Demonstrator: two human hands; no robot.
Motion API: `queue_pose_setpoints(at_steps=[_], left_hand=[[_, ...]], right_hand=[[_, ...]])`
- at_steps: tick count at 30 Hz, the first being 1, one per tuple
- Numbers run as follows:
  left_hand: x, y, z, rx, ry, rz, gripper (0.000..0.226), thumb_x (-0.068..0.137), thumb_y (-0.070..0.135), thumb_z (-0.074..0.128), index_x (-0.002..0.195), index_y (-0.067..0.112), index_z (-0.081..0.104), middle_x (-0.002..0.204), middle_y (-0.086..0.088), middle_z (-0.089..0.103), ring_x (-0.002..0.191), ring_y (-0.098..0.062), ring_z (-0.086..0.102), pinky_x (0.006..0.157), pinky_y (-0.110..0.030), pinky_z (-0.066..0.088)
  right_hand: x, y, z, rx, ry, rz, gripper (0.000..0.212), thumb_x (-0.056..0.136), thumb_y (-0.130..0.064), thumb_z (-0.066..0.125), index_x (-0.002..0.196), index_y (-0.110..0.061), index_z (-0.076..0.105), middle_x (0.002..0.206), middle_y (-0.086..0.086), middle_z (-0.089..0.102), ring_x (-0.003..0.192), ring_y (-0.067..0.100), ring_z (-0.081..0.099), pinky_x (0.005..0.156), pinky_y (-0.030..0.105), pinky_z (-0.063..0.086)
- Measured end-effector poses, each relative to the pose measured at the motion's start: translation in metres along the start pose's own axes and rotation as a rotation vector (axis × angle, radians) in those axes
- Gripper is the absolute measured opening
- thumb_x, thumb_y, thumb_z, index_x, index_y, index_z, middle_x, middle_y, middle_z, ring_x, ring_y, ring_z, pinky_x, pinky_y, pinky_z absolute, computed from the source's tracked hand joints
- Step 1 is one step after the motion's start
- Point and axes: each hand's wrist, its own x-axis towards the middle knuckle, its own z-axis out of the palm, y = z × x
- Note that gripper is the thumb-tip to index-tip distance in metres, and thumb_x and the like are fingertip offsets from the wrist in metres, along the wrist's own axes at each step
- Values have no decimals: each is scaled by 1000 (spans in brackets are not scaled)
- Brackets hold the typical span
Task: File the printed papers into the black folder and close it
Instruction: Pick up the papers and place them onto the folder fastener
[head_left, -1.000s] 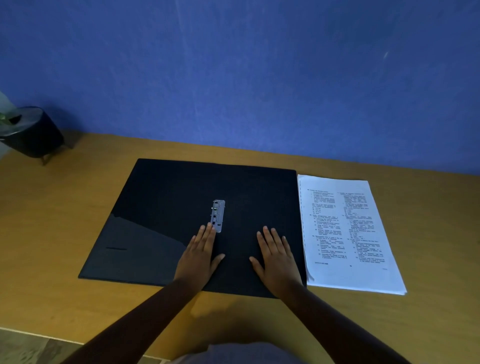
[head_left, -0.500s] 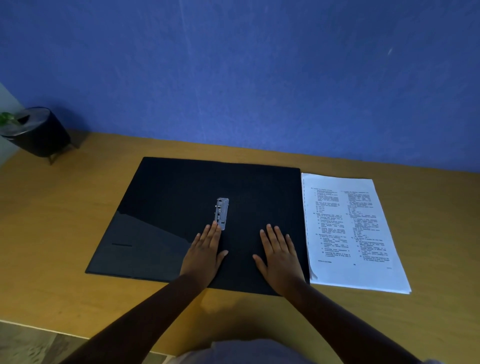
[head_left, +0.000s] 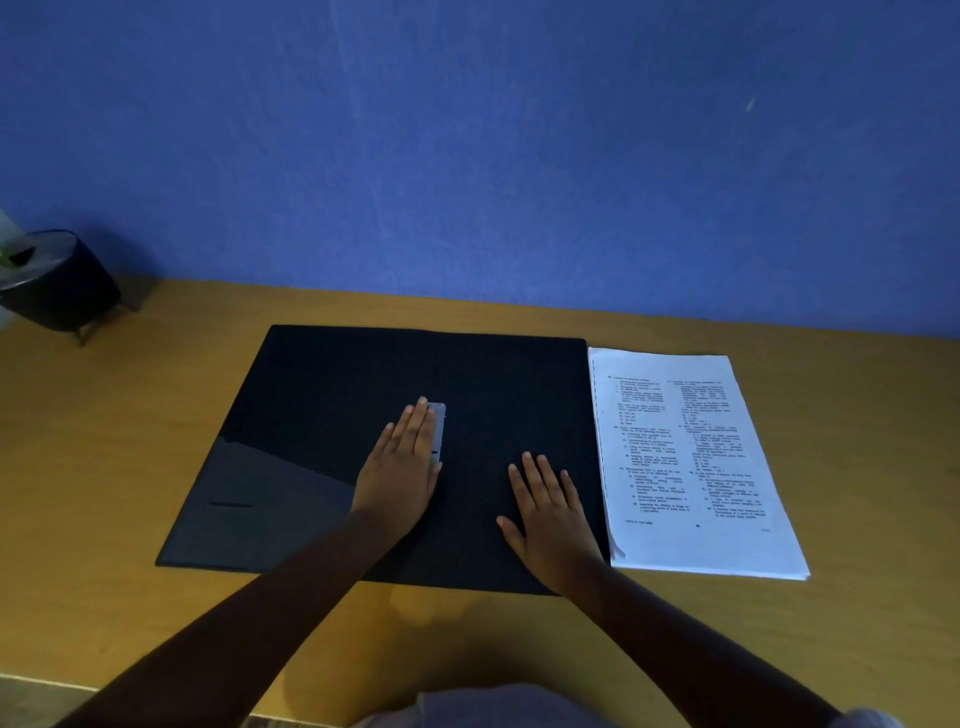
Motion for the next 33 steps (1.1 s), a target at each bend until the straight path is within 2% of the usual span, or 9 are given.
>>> queue_pose_setpoints(at_steps=[10, 14, 23, 28, 33], left_hand=[[48, 4, -8, -21, -32, -39, 61, 97, 24, 33, 146, 5, 3, 159, -10, 1, 146, -21, -1, 119, -36, 5], [64, -1, -10, -2, -94, -46, 58, 99, 27, 28, 146, 5, 4, 159, -9, 1, 146, -21, -2, 120, -36, 5], [81, -12, 0, 20, -202, -53, 57, 99, 34, 22, 147, 9, 2, 159, -5, 0, 146, -21, -3, 119, -41, 6], [82, -13, 6, 5, -245, -52, 55, 100, 33, 19, 147, 10, 2, 159, -4, -2, 146, -20, -3, 119, -41, 8], [82, -14, 6, -29, -260, -45, 55, 100, 32, 19, 147, 9, 1, 159, -4, -4, 146, -21, -4, 119, -42, 9]], right_hand=[[-2, 1, -2, 5, 21, -10, 73, 88, -57, 11, 149, -18, 10, 159, 8, 9, 147, 25, 4, 114, 45, -5], [-3, 1, -4, -3, 37, -6, 70, 90, -55, 17, 148, -16, 19, 157, 9, 19, 146, 26, 14, 114, 46, 5], [-4, 3, -6, 30, 25, -19, 70, 90, -56, 17, 148, -17, 15, 158, 8, 14, 146, 26, 8, 113, 47, -2], [-5, 1, -10, 7, 24, 1, 68, 90, -54, 24, 145, -16, 27, 154, 10, 28, 143, 27, 23, 112, 48, 11], [-5, 0, -11, 2, 8, 3, 67, 90, -54, 25, 145, -16, 27, 154, 9, 30, 143, 27, 25, 112, 48, 13]])
